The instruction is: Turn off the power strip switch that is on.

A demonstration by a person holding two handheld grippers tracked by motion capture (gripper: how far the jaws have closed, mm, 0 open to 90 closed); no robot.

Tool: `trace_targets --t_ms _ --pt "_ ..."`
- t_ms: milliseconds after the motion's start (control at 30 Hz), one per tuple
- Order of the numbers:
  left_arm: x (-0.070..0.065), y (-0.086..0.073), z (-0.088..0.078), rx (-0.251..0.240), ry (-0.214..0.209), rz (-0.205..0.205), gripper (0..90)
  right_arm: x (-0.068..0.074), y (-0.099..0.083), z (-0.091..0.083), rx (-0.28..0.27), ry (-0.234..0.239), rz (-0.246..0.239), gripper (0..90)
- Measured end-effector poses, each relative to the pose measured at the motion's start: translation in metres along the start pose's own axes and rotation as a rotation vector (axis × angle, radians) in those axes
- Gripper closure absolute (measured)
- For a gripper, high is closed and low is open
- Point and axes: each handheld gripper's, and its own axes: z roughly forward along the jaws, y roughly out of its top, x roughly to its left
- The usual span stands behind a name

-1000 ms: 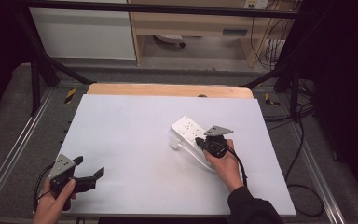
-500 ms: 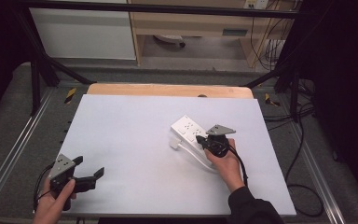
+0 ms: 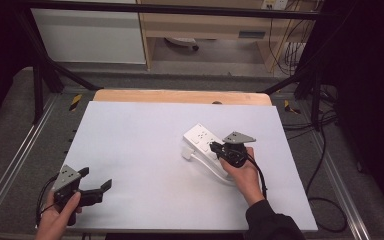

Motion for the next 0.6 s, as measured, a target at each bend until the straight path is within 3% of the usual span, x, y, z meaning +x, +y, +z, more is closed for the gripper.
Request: trace_targets --t_ms 233,300,367,400,467,500,567,600 --pt "0.0 0.0 0.0 -0.003 0.001 -0.005 5.7 0.002 0.004 -0.004 -0.015 -0.006 -0.005 71.1" --pt "0.0 0.0 0.0 -0.003 0.001 -0.005 5.7 0.003 0.005 -0.006 -0.02 -0.002 -0.003 62.3" --pt "0.0 0.0 0.0 -0.002 0.003 -0.005 5.7 0.004 0.006 -0.006 -0.022 -0.002 -0.007 59.7" --pt "0.0 0.0 0.0 -0.001 0.001 -0.002 5.7 0.005 0.008 -0.006 -0.02 -0.009 0.0 51.8" --pt "-0.002 0.0 0.001 0.002 0.0 0.003 5.7 0.005 0.009 -0.005 -0.023 -0.021 0.008 45.0" --pt "-0.002 0.0 0.001 0.002 -0.002 0.007 5.7 0.005 0.009 -0.005 -0.023 -0.021 0.008 45.0" --pt "-0.003 0.0 0.0 0.002 -0.003 0.009 5.7 0.006 0.012 -0.005 -0.032 -0.036 0.012 33.9" --pt "-0.003 0.0 0.0 0.001 -0.002 0.009 5.7 0.006 0.012 -0.005 -0.032 -0.036 0.012 33.9"
